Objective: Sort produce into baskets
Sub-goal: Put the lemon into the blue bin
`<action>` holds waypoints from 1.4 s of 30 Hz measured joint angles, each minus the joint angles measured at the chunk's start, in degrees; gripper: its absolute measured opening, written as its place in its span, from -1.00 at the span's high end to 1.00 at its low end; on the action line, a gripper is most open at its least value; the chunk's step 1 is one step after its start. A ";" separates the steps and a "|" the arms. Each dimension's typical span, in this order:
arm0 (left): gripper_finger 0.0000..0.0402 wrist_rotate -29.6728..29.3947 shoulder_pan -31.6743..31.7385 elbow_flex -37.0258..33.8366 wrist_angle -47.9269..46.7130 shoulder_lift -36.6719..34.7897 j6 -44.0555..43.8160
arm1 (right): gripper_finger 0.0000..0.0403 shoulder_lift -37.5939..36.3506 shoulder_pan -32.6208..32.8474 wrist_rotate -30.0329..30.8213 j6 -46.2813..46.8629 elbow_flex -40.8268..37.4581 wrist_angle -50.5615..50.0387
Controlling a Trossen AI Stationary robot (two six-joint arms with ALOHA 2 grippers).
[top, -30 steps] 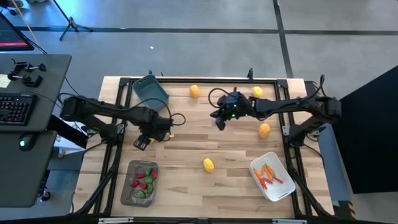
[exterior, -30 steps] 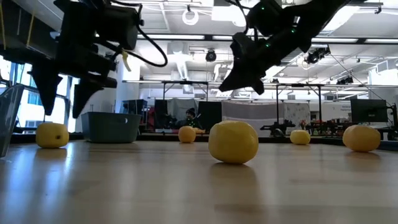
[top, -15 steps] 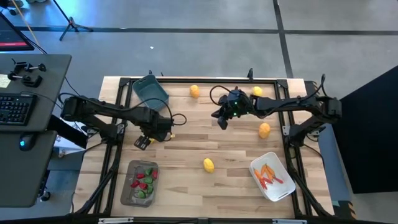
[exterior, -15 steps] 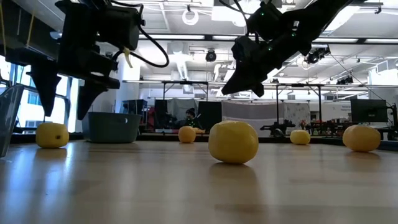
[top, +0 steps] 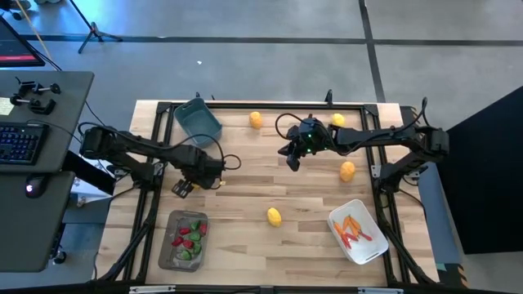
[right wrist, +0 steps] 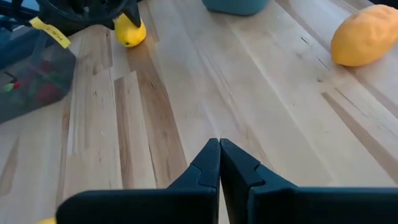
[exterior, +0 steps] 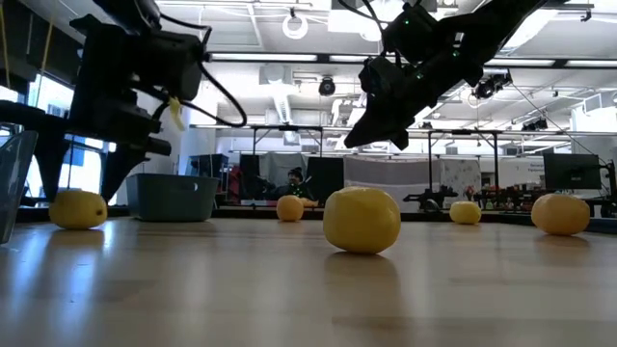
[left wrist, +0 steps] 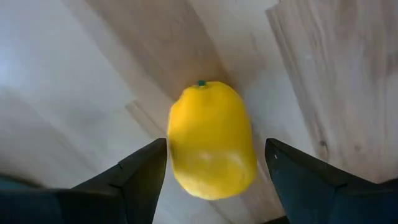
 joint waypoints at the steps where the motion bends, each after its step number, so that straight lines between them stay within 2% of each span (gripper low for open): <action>1: -0.29 0.58 0.00 -0.59 0.44 0.00 0.00 | 1.00 0.00 0.00 0.02 -0.10 0.00 0.00; 7: -0.28 0.81 0.00 -1.80 1.56 0.00 -0.47 | 1.00 0.02 0.00 0.02 -0.71 0.00 -0.13; 10: -0.19 0.86 0.00 -1.80 2.09 0.00 -2.73 | 1.00 0.02 0.00 0.04 -1.07 0.00 -0.37; 14: 0.08 1.65 0.26 -1.79 2.40 -0.02 -7.43 | 1.00 0.02 0.00 0.06 -1.64 0.01 -0.89; 18: 0.40 5.06 1.47 -0.13 1.39 -0.02 -14.10 | 1.00 0.02 0.00 0.11 -2.56 0.02 -1.18; 26: 0.43 9.90 6.19 9.83 0.59 -1.07 -28.38 | 1.00 0.02 0.00 0.02 -4.30 0.04 -1.18; 31: 0.43 9.90 12.75 18.19 -2.38 -3.37 -37.27 | 1.00 0.02 0.00 -0.47 -5.12 0.04 -1.12; 35: 0.43 9.95 21.13 23.36 -2.92 -5.47 -44.38 | 1.00 0.02 0.00 -0.74 -4.99 0.07 -0.43; 37: 0.43 9.85 26.60 24.60 -3.72 -5.78 -47.13 | 1.00 0.02 0.00 -0.74 -4.03 0.09 0.00; 42: 0.43 9.23 39.06 24.71 -3.94 -4.17 -47.66 | 1.00 0.02 0.02 1.61 -0.39 0.09 0.63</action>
